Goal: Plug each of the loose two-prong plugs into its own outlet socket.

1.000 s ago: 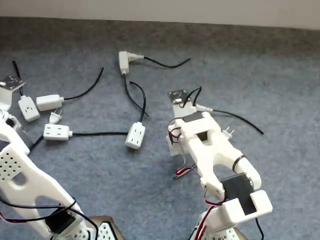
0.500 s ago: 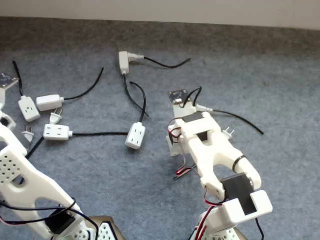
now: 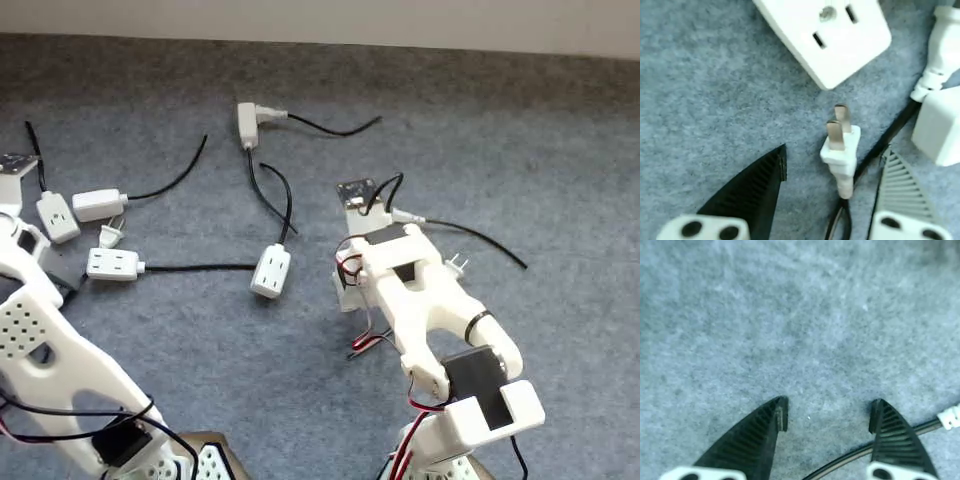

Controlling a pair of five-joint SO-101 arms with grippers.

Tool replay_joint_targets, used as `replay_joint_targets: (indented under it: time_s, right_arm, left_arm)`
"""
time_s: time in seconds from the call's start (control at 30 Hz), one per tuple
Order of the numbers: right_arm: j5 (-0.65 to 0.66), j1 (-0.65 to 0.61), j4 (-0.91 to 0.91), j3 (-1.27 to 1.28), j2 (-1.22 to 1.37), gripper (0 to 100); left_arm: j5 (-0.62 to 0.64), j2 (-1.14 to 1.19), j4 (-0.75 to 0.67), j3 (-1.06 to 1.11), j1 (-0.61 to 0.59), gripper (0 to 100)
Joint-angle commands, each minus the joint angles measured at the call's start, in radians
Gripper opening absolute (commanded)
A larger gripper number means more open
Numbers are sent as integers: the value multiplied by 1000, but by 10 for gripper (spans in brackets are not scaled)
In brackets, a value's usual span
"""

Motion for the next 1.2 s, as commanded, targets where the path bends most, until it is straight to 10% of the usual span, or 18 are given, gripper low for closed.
replay_joint_targets:
  time_s: [0.0,0.23,0.63,1.17]
  right_arm:
    - [12,10,-41,4,-4,253]
    - [12,10,-41,4,-4,253]
    - [12,10,-41,4,-4,253]
    - [12,10,-41,4,-4,253]
  left_arm:
    - [81,-5,58,-24,61,298]
    - [267,-5,57,-24,64,298]
    - [265,-2,60,-24,65,34]
    - [267,-189,66,-19,76,6]
